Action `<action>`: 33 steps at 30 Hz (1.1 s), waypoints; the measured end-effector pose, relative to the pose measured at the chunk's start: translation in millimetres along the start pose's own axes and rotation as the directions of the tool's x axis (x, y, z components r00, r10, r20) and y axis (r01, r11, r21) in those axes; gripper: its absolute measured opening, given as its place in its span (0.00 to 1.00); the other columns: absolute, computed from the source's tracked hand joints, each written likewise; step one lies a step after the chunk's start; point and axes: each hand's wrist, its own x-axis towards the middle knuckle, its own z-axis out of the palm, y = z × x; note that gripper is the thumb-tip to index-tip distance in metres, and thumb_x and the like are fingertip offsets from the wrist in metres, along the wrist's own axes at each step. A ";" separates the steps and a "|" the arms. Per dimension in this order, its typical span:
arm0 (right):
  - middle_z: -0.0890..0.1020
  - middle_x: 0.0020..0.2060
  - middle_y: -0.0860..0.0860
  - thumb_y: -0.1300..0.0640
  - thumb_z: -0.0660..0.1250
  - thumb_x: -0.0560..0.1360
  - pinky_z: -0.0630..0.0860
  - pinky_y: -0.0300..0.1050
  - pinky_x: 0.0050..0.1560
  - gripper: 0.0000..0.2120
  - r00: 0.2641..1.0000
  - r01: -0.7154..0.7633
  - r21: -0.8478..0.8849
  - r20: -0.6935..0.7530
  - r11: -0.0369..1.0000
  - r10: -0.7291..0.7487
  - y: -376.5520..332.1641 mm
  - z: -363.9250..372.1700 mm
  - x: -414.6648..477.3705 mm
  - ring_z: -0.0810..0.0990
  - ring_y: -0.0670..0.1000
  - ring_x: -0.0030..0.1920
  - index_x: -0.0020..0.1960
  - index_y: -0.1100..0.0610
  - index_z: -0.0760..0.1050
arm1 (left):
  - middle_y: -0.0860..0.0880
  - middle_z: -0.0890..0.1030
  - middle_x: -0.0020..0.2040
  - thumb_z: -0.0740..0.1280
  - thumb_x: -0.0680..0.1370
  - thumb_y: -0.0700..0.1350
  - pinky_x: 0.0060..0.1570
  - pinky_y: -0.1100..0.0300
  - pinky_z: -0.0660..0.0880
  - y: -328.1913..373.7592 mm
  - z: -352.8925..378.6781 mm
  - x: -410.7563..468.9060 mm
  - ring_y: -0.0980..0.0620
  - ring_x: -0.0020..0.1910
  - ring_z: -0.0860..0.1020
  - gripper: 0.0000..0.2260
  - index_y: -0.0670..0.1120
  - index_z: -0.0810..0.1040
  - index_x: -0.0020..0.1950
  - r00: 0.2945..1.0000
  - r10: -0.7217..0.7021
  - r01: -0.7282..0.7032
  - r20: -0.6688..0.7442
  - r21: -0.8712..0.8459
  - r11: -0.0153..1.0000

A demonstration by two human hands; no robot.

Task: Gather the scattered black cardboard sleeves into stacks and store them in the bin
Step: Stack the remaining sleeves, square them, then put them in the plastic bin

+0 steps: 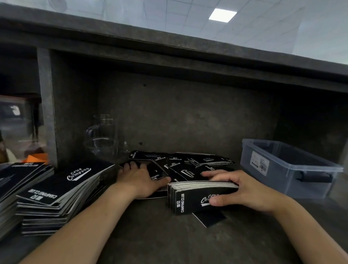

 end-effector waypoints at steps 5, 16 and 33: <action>0.73 0.70 0.32 0.49 0.80 0.69 0.67 0.51 0.75 0.16 1.000 0.000 -0.006 -0.010 1.000 0.000 -0.9 1.4 -0.2 0.74 0.36 0.69 0.56 0.45 0.85 | 0.41 0.68 0.76 0.46 0.79 0.72 0.72 0.46 0.62 11.2 -8.3 -8.6 0.40 0.76 0.64 0.38 0.48 0.72 0.75 0.990 0.062 -0.048 -0.131 0.108 0.993; 0.83 0.63 0.43 0.56 0.79 0.72 0.76 0.45 0.67 0.25 1.000 0.020 0.011 -0.012 1.000 -0.020 0.0 2.9 0.4 0.81 0.44 0.63 0.68 0.47 0.78 | 0.41 0.64 0.78 0.63 0.71 0.76 0.75 0.46 0.59 -1.5 -11.8 -2.5 0.40 0.78 0.60 0.47 0.47 0.61 0.80 0.998 -0.040 0.039 -0.048 -0.022 0.999; 0.85 0.59 0.48 0.56 0.78 0.73 0.77 0.52 0.67 0.20 1.000 0.022 0.025 0.002 0.999 -0.022 -3.1 1.3 -1.2 0.83 0.48 0.61 0.64 0.51 0.81 | 0.39 0.68 0.74 0.63 0.80 0.64 0.72 0.48 0.62 -6.1 -7.7 14.5 0.38 0.75 0.62 0.32 0.42 0.67 0.75 0.967 -0.180 0.131 -0.181 -0.255 0.958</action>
